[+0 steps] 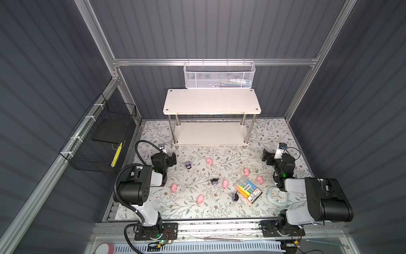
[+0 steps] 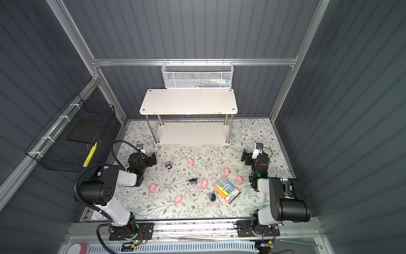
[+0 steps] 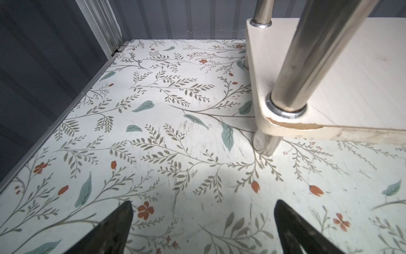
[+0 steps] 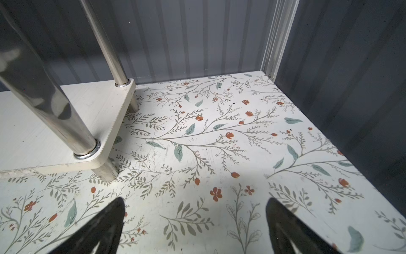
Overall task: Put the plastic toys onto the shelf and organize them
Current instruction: 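Lower both grippers from the rest pose toward the toys on the table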
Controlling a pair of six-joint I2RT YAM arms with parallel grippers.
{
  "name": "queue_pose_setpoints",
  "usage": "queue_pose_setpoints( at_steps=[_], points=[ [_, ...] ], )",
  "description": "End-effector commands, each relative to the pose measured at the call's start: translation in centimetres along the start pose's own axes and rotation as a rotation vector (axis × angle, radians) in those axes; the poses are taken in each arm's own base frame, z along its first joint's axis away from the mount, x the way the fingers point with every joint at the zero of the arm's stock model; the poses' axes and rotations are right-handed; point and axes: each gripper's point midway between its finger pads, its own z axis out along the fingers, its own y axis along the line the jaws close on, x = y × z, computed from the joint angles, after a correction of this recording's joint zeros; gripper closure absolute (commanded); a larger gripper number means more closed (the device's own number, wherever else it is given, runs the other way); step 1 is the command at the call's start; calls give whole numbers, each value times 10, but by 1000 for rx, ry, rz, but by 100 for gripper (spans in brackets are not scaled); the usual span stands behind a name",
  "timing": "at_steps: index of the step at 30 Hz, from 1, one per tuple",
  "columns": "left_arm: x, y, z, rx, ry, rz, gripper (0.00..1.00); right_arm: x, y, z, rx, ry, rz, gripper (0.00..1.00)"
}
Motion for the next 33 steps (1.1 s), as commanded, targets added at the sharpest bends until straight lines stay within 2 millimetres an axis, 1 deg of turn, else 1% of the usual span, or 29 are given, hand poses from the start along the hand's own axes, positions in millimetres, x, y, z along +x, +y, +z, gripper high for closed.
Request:
queue_pose_setpoints(
  at_steps=[1,24,27,28,30,33],
  points=[
    [-3,2,3,-8,-9,9,0,-7,1,1,-9,-17,9,1],
    [-4,2,3,-8,-10,9,0,-6,5,1,-28,-14,2,1],
    [-4,2,2,-8,-13,9,0,-11,8,-1,-9,-26,-26,1],
    [-7,4,2,-15,-17,11,0,-12,9,-4,-3,-23,-32,1],
    [-12,5,-1,-23,-6,8,0,-18,0,-7,56,-47,-17,1],
    [-22,10,-5,-50,30,-5,0,-25,-5,-12,107,-39,-12,1]
  ],
)
